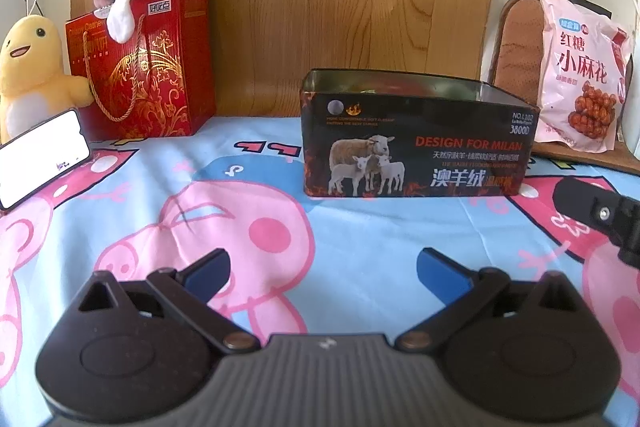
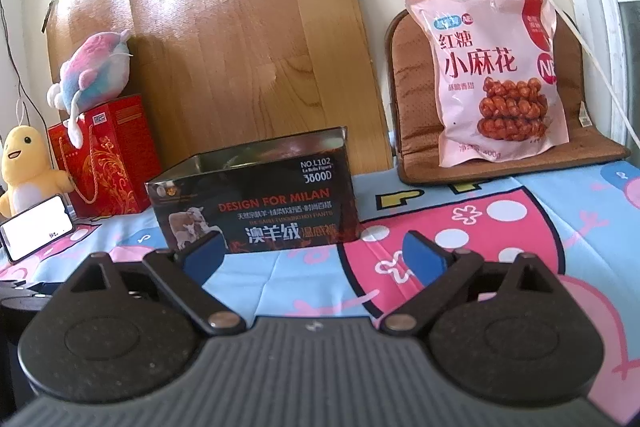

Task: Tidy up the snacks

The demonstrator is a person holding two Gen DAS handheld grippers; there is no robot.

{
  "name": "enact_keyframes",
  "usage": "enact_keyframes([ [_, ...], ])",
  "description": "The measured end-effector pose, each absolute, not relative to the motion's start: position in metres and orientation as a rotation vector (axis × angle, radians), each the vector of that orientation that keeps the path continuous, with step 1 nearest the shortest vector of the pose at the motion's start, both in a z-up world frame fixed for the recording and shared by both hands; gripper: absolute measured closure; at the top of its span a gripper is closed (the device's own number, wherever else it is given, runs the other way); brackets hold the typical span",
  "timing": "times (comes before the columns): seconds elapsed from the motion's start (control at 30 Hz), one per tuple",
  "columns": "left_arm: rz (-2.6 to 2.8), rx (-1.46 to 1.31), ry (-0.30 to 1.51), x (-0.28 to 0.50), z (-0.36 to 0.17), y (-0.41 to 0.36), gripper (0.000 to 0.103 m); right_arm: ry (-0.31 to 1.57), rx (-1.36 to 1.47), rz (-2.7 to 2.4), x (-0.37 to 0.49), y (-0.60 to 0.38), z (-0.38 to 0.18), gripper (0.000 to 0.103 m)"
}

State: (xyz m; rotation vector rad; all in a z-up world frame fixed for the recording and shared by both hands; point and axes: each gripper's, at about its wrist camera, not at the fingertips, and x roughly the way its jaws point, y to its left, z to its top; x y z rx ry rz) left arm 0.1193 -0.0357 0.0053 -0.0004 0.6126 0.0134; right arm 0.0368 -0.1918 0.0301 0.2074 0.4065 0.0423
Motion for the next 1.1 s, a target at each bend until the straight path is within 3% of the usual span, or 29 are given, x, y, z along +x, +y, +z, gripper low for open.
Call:
enact_keyframes([
  [1.1, 0.024, 0.026, 0.594, 0.1137, 0.0068, -0.0363, 0.000, 0.436, 0.247, 0.050, 0.0397, -0.1968, 0.0311, 0.005],
])
